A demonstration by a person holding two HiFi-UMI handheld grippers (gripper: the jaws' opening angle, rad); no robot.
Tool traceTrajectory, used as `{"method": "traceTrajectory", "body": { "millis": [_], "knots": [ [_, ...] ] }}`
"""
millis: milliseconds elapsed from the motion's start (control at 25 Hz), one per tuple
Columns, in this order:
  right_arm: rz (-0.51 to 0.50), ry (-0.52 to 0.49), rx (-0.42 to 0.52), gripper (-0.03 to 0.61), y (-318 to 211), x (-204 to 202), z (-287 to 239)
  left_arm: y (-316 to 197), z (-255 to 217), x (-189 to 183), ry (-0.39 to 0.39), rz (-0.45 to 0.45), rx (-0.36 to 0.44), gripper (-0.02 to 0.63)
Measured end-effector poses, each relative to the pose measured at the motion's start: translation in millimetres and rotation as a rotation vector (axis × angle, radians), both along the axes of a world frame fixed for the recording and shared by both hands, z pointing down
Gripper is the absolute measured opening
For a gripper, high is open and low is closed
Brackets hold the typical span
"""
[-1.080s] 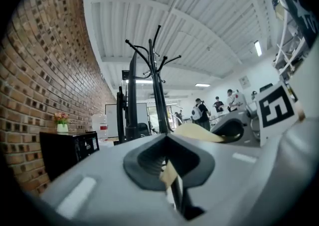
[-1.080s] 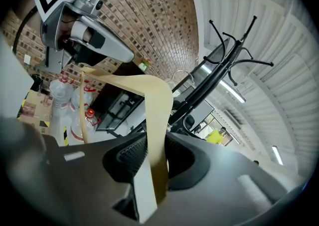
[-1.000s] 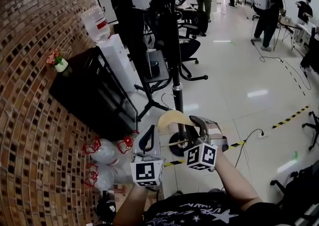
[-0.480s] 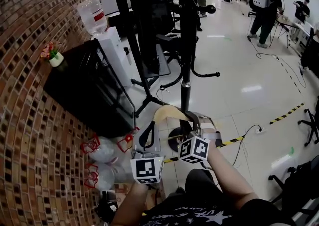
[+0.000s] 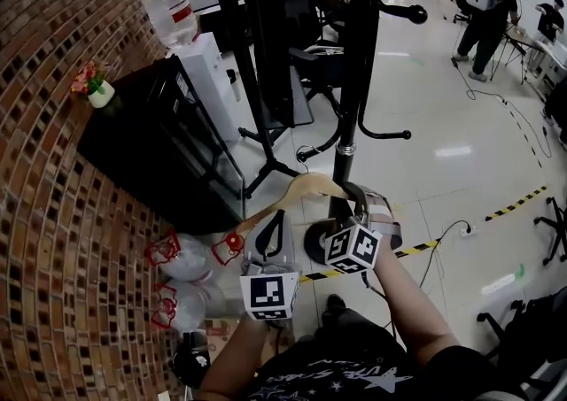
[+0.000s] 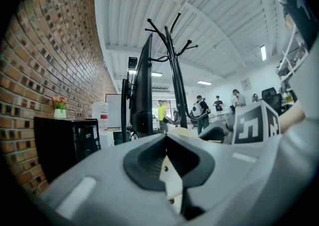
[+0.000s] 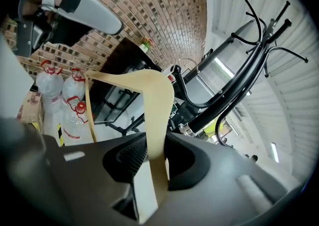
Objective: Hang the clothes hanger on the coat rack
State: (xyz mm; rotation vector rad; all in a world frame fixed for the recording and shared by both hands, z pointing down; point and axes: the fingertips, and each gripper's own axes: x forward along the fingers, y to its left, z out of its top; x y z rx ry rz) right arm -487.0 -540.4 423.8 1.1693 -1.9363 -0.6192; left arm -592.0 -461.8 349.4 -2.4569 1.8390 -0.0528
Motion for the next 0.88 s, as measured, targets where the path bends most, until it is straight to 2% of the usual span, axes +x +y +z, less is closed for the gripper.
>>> {"method": "traceTrajectory", "body": {
  "millis": [200, 520, 880],
  "knots": [
    [-0.005, -0.037, -0.024, 0.107, -5, 2, 8, -12, 2, 5, -0.007, 0.003, -0.015, 0.005],
    [-0.073, -0.025, -0.04, 0.107, 3, -20, 16, -14, 5, 9, 0.01, -0.012, -0.037, 0.005],
    [-0.008, -0.033, -0.057, 0.107, -23, -2, 22, -19, 6, 7, -0.004, -0.035, -0.018, 0.005]
  ]
}}
